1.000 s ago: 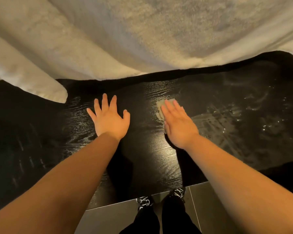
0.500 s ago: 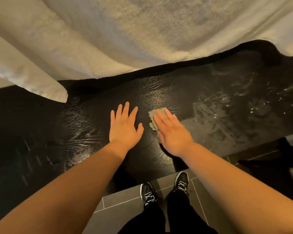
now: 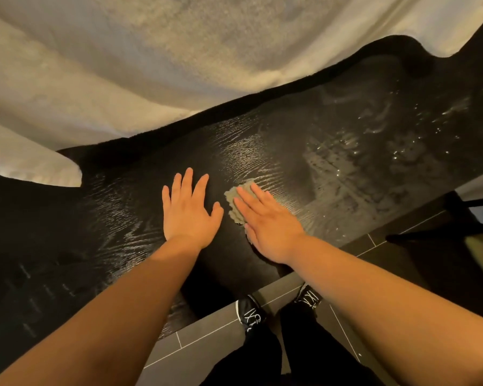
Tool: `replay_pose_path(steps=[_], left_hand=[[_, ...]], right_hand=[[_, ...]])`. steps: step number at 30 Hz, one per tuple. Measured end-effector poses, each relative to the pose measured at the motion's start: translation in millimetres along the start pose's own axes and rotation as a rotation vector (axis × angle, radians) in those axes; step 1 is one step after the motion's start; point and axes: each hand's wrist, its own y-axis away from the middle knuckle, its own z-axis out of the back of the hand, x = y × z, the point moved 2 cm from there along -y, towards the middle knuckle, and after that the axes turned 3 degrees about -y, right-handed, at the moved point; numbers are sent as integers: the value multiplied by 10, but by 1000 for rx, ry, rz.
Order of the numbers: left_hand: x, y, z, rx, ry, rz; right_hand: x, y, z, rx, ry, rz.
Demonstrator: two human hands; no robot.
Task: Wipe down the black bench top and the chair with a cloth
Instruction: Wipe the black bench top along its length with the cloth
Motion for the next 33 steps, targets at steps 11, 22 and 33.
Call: replay_pose_path(steps=[11, 22, 33], left_hand=[[-9, -9, 0, -2, -7, 2], [-27, 30, 20, -25, -12, 13], [-88, 53, 20, -71, -37, -18]], right_hand=[[-415, 136, 176, -71, -107, -411], [-580, 585, 26, -29, -15, -215], [292, 584, -233, -14, -24, -106]])
